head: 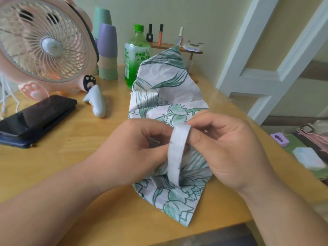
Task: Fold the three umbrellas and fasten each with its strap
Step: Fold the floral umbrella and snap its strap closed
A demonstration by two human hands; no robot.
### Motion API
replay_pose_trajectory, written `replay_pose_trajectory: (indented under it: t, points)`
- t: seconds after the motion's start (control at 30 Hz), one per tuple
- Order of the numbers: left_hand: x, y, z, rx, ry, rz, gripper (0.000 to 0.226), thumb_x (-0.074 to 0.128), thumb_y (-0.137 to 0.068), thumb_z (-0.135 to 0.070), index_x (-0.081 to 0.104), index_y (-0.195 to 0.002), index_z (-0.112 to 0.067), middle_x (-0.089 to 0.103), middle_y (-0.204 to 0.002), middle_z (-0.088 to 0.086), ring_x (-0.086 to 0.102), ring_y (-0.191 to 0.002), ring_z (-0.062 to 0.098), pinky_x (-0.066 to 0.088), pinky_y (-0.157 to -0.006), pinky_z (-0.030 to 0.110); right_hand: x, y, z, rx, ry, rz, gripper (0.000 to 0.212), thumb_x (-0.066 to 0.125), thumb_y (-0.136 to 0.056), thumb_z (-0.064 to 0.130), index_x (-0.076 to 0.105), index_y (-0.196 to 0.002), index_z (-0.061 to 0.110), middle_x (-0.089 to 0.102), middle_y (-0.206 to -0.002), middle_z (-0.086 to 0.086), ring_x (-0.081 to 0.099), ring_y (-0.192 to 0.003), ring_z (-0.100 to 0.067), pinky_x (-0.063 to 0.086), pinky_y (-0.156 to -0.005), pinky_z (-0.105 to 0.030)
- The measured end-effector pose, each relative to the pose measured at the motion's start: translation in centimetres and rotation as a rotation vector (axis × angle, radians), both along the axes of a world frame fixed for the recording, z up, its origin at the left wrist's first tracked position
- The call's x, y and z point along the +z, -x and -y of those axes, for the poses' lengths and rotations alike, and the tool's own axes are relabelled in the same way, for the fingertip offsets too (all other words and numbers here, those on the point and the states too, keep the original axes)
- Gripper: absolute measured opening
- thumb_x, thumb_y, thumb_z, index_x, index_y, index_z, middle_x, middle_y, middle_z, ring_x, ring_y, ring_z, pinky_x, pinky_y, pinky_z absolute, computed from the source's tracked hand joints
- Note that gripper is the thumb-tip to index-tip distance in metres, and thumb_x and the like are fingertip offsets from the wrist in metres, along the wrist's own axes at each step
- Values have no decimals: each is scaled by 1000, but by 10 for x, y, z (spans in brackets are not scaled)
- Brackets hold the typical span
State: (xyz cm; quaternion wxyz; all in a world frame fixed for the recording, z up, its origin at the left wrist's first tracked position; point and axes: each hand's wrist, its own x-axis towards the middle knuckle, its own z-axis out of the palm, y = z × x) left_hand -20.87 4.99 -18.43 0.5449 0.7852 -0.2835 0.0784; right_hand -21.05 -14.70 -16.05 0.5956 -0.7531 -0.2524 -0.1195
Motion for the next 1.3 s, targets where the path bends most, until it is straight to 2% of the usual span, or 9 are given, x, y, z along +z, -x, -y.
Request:
replay_pose_trajectory:
  t: [0.1, 0.23, 0.3, 0.43, 0.53, 0.67, 0.83, 0.97, 1.3]
  points:
    - [2, 4, 6, -68, 72, -61, 9, 75, -91, -15, 81, -97, -18, 77, -84, -10, 68, -79, -1, 53, -70, 22, 0, 4, -6, -14, 29, 58, 19, 80, -77, 42, 77, -89, 27, 68, -84, -24, 63, -80, -47, 54, -71, -60]
    - [-2, 1, 3, -78, 125, -136, 11, 73, -94, -22, 81, -99, -16, 80, -92, 2, 70, -85, 13, 61, -80, 49, 3, 13, -9, -73, 14, 188, 4, 76, -88, 24, 77, -92, 23, 64, -80, -26, 66, -73, -37, 57, -67, -48]
    - [-3, -1, 1, -82, 110, -166, 11, 72, -93, -21, 80, -96, -14, 78, -87, 14, 64, -79, 19, 58, -74, 62, 8, 14, -7, -107, -14, 283, 3, 73, -92, 15, 73, -95, 15, 66, -84, -19, 66, -77, -32, 56, -71, -44]
    - [-3, 1, 3, -114, 72, -153, 26, 74, -93, -21, 75, -68, -30, 69, -64, -8, 57, -63, 7, 53, -61, 28, 17, 2, -6, -163, 267, 445, 20, 71, -93, 9, 61, -109, 17, 68, -108, -2, 65, -104, -22, 52, -84, -43]
    - [-4, 0, 5, -140, 18, -180, 25, 65, -96, -28, 76, -84, -8, 73, -84, 12, 67, -78, 20, 58, -76, 47, 21, 1, -12, 117, 477, 221, 58, 72, -87, 1, 49, -133, 29, 67, -116, 12, 63, -117, -17, 51, -92, -31]
    - [-8, -5, 2, -77, -39, -134, 36, 58, -93, -37, 75, -87, -6, 71, -82, 15, 66, -83, 34, 54, -75, 50, 27, 4, -9, 213, 681, 265, 63, 71, -81, 6, 55, -138, 28, 61, -128, 13, 55, -130, -13, 43, -102, -20]
    - [-11, -6, 3, -51, 139, -136, 14, 69, -89, -29, 81, -94, -24, 80, -95, 1, 75, -97, 25, 58, -88, 47, 13, 6, 0, 71, 450, 77, 53, 79, -80, 34, 59, -128, 44, 66, -121, 17, 62, -119, -10, 50, -91, -21]
    - [-6, -3, 2, -58, 213, 34, 12, 73, -85, -13, 81, -93, -19, 77, -89, -9, 74, -86, 9, 54, -77, 20, 5, 10, 13, 59, 306, 84, 37, 81, -80, 25, 71, -116, 27, 74, -111, 8, 69, -110, -19, 55, -93, -32]
    - [4, 2, 1, -78, 212, 192, 9, 77, -83, -14, 79, -90, -9, 73, -89, 1, 72, -82, 20, 52, -77, 22, -5, 10, 16, 3, 243, 372, 18, 77, -85, 14, 74, -103, 14, 73, -98, 1, 71, -93, -19, 54, -80, -27]
